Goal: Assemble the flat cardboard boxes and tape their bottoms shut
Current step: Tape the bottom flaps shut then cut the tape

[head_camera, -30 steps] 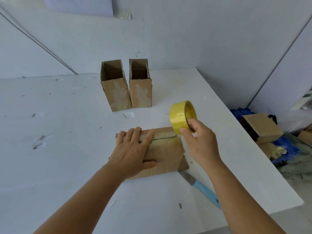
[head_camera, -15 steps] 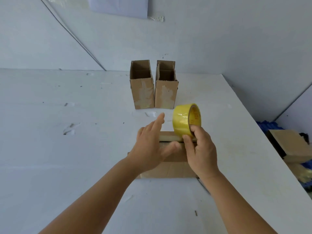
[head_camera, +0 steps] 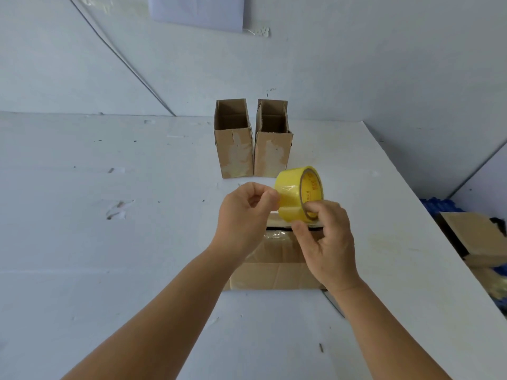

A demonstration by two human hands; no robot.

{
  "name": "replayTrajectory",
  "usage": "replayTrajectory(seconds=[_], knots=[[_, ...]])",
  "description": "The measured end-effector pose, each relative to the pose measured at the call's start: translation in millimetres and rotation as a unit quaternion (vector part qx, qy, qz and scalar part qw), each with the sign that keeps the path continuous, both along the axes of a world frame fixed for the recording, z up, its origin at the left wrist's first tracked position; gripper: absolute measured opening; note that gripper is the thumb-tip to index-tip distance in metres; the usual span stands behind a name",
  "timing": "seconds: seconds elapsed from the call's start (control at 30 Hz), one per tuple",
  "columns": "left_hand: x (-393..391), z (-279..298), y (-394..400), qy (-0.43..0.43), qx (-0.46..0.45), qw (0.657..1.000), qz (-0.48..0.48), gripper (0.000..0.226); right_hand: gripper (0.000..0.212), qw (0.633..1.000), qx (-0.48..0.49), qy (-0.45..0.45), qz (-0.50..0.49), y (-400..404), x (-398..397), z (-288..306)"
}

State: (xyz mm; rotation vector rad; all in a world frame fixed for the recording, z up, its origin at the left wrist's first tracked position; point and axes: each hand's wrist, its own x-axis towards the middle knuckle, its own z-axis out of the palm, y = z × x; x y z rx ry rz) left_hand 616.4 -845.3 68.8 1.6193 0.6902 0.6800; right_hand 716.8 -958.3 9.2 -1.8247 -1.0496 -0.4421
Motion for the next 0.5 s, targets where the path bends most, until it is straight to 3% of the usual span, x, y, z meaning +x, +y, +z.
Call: replayTrajectory(seconds=[0.1, 0.17, 0.27, 0.4, 0.5], knots=[[-3.6, -0.8, -1.3, -0.015, -0.006, 1.0, -0.008, 0.016, 0.052, 0.992, 0.053, 0.114, -0.028, 3.4, 0.4, 5.9], [-6.0, -1.5, -1.2, -0.023, -0.008, 1.0, -0.017, 0.017, 0.067, 0.978, 0.039, 0.201, -0.031, 4.3, 1.6, 9.4], [-7.6, -1.9, -1.0, -0.032, -0.037, 0.997, -0.056, 0.023, 0.064, 0.967, 0.013, 0.256, -0.001, 3.5, 5.3, 12.8], [-9.1, -4.6, -1.5, -0.054, -0.096, 0.991, -0.073, 0.047, 0.055, 0.96, 0.026, 0.28, 0.004, 2.9, 5.9, 15.3], [-13.8, -9.8, -1.3, -0.052, -0.119, 0.989, -0.066, 0.029, 0.051, 0.951, 0.041, 0.307, 0.008, 4.3, 7.2, 13.3]])
